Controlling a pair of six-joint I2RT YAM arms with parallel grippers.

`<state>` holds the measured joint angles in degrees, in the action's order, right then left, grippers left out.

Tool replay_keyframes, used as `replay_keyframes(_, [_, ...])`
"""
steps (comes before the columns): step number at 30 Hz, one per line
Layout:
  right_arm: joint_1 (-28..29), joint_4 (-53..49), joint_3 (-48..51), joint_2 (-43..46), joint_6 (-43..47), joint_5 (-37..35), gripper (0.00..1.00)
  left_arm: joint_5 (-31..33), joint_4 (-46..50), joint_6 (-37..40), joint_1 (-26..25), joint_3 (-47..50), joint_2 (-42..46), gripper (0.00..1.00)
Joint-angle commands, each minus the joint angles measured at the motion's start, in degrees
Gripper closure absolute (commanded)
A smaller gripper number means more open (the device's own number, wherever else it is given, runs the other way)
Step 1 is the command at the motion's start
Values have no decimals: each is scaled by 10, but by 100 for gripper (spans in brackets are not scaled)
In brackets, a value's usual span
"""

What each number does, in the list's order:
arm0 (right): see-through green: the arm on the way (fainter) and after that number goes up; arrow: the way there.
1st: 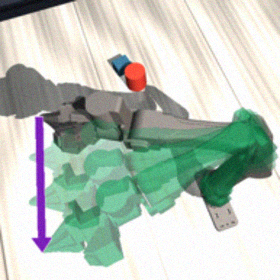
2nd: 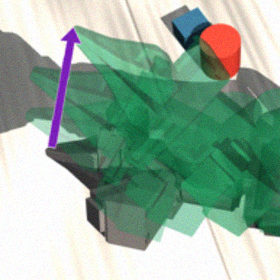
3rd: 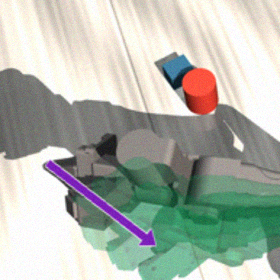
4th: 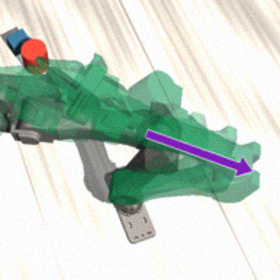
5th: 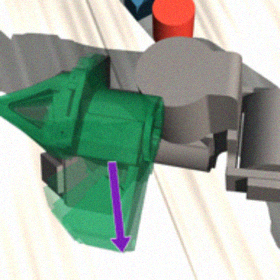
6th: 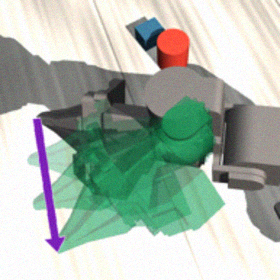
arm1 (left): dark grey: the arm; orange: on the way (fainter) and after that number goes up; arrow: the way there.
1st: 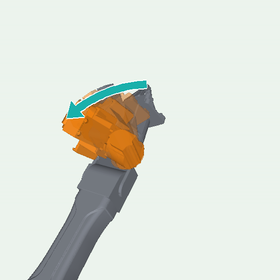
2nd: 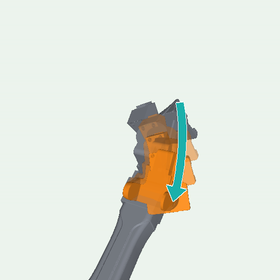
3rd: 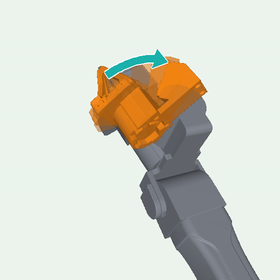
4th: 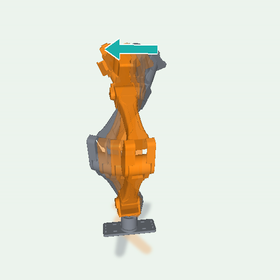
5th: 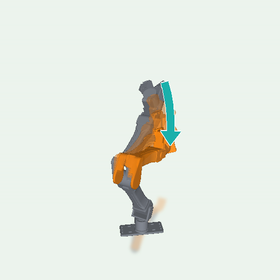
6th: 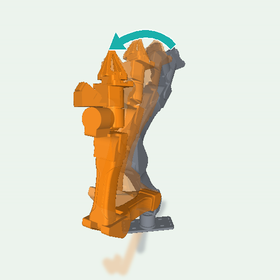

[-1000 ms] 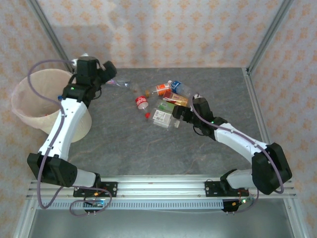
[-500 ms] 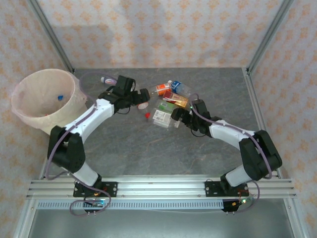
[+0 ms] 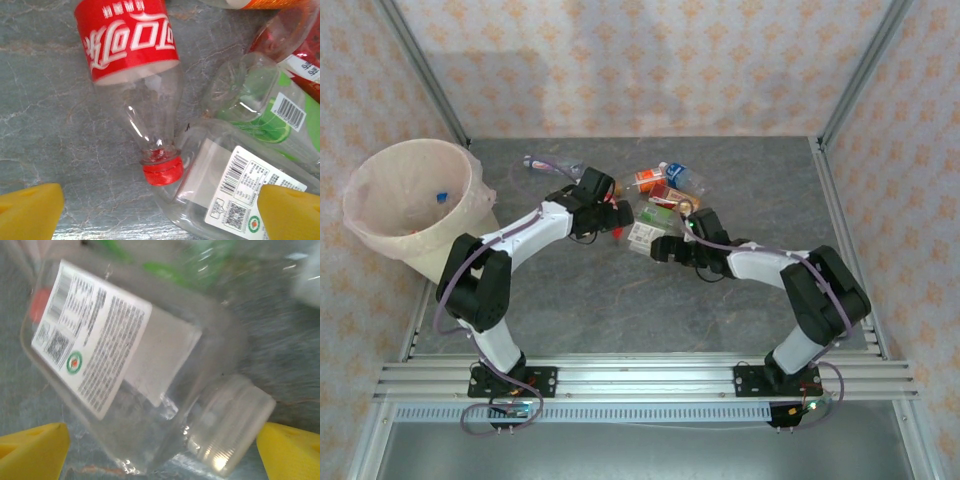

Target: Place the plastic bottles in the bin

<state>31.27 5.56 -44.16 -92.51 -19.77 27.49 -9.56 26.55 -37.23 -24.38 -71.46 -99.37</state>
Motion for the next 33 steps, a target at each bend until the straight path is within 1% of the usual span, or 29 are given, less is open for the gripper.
replay_keyframes(1, [29, 17, -11, -8, 67, 22, 4, 15, 2, -32, 0, 18, 23, 0])
replay_keyframes(4, [52, 18, -9, -1, 91, 40, 4, 24, -4, -47, 0, 37, 35, 0])
replay_keyframes(6, [60, 16, -8, 6, 98, 28, 4, 35, -6, -53, 0, 46, 43, 0])
replay_keyframes(10, [61, 4, 5, 34, 100, -113, 3, 49, -4, -57, 0, 50, 45, 0])
replay_keyframes(11, [61, 3, 7, 36, 113, -127, 4, 51, -2, -58, 0, 49, 44, 0])
replay_keyframes(15, [62, -56, -33, 12, 163, -138, 3, 65, 12, -67, 1, 38, 32, 0])
replay_keyframes(20, [72, -104, -82, -26, 230, -127, 1, 82, 22, -78, 2, 33, 24, 0])
replay_keyframes(33, [90, -100, -142, -87, 305, -173, 1, 93, 40, -82, 4, 31, -19, 0])
